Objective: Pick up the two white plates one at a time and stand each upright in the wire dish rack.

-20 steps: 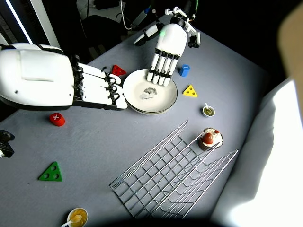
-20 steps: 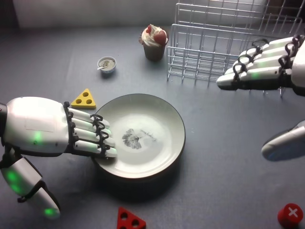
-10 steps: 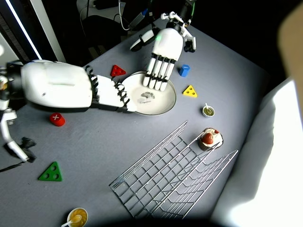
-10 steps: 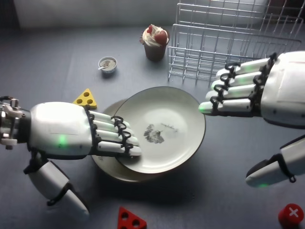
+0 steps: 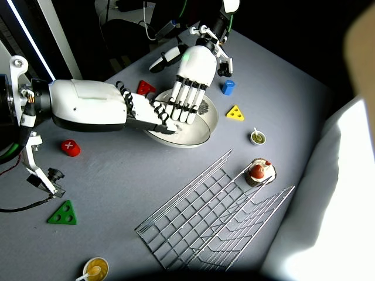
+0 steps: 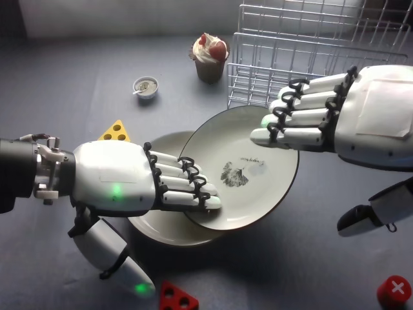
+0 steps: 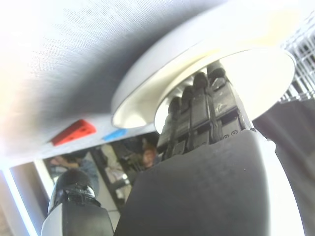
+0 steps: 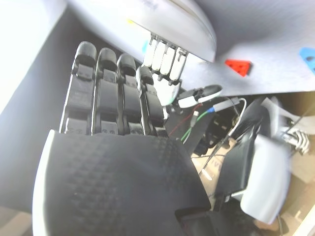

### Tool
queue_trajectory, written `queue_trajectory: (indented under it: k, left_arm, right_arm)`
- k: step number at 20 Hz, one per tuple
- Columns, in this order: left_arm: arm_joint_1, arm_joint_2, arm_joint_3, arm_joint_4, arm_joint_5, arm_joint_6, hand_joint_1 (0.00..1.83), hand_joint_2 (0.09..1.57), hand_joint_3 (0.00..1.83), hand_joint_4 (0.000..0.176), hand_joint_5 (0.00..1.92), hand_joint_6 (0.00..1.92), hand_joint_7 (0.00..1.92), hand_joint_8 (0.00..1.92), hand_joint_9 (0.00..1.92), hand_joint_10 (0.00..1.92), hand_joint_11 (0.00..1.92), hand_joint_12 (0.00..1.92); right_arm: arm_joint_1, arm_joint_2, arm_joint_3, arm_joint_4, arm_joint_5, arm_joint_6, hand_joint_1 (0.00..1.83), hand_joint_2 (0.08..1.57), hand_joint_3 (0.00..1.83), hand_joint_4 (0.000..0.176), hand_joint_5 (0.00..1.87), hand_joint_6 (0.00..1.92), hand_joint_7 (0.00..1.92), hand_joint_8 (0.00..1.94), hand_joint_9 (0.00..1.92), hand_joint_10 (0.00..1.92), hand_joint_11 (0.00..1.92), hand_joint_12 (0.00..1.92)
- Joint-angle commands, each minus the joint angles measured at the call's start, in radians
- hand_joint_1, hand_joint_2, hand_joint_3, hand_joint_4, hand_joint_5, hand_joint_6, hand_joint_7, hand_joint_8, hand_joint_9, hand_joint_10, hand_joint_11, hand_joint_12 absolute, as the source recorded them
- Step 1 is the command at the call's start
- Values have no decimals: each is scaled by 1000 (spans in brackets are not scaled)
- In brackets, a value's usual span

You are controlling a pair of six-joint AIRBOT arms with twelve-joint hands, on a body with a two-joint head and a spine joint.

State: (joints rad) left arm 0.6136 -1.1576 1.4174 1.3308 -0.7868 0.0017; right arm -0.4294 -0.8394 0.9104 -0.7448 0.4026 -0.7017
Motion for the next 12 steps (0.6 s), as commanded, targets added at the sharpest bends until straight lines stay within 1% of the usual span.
queue_trajectory:
  k: [1, 3, 4, 5, 6, 9, 12]
  left_arm:
    - [3, -16, -12, 8, -15, -2, 0, 896, 4, 0, 86, 2, 129, 0, 140, 0, 141, 12]
    - [3, -17, -17, 9, -14, -2, 0, 897, 4, 0, 86, 1, 127, 0, 137, 0, 138, 10]
    - [3, -17, -17, 10, -14, -2, 0, 895, 3, 0, 88, 2, 132, 2, 143, 3, 146, 14]
    - [3, -17, -17, 12, -14, -2, 0, 897, 3, 0, 84, 0, 132, 2, 146, 4, 152, 16]
    - [3, -17, -16, 15, -14, -2, 0, 901, 4, 0, 85, 3, 134, 3, 149, 4, 158, 18]
    - [3, -17, -10, 15, -14, -2, 0, 896, 1, 0, 103, 8, 153, 9, 168, 10, 163, 18]
    - [3, -17, -9, 15, -13, -2, 0, 889, 0, 0, 103, 6, 150, 5, 167, 7, 148, 11]
  right_arm:
    - [4, -1, -3, 28, 99, -8, 797, 827, 0, 0, 159, 11, 253, 9, 272, 11, 298, 24]
    - [4, -16, -1, 53, 101, -37, 823, 825, 0, 0, 163, 10, 257, 9, 277, 11, 301, 25]
    - [3, -25, 4, 62, 101, -46, 895, 833, 0, 0, 207, 8, 285, 6, 296, 7, 327, 33]
    - [1, -39, 12, 74, 100, -55, 1009, 842, 0, 0, 242, 16, 292, 5, 298, 4, 355, 44]
    - [-5, -53, 22, 92, 94, -71, 1106, 855, 2, 0, 315, 12, 349, 7, 347, 7, 386, 52]
    - [-24, -85, 50, 116, 86, -92, 1138, 897, 15, 0, 350, 14, 353, 1, 361, 6, 400, 55]
    - [-32, -114, 78, 119, 85, -96, 1106, 901, 3, 0, 383, 6, 383, 4, 381, 2, 419, 56]
